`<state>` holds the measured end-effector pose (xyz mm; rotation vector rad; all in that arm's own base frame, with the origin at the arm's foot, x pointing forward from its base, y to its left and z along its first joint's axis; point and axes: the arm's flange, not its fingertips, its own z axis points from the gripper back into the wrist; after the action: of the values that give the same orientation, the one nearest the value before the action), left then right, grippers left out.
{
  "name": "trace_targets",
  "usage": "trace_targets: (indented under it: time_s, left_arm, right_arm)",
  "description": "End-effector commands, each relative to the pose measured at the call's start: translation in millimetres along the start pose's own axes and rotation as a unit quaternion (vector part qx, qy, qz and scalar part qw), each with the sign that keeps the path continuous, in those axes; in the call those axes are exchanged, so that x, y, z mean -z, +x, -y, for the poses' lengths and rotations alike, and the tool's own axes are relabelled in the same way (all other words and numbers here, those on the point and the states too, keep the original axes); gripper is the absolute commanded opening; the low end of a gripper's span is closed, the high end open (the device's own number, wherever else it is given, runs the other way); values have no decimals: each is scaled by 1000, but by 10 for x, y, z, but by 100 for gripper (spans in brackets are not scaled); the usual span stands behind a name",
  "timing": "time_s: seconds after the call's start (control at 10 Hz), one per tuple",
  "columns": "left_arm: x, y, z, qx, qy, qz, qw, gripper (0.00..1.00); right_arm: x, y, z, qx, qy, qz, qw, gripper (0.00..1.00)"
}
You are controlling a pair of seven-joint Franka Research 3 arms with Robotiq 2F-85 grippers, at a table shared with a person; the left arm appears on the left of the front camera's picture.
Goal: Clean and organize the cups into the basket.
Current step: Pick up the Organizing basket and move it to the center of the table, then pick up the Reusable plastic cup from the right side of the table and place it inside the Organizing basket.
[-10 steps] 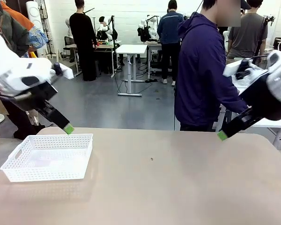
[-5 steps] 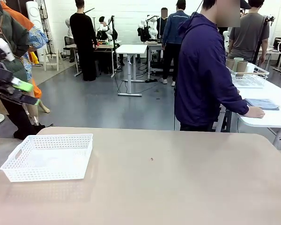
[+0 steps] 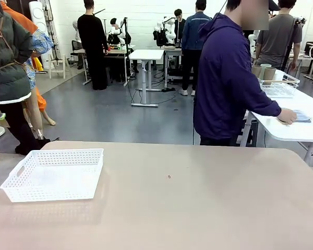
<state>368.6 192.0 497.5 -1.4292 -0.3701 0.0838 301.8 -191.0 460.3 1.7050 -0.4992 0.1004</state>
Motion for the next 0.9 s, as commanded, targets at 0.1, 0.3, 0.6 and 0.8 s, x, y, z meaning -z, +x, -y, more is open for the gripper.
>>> trace_targets:
  time_s: [0.1, 0.3, 0.6, 0.8]
  left_arm:
    - [-189, -193, 56, -14, 32, 33, 999, 100]
    - [-342, -264, 39, -14, 38, 43, 998, 100]
    - [-390, -342, 118, -7, 57, 54, 997, 100]
    - [-447, -246, 39, -8, 37, 52, 998, 100]
  right_arm:
    - [-89, -210, -154, 131, -152, 4, 980, 100]
    - [-226, -338, -257, 146, -193, 25, 970, 100]
    - [-257, -424, -460, 96, -195, 49, 975, 100]
    - [-388, -334, -336, 132, -206, 38, 969, 100]
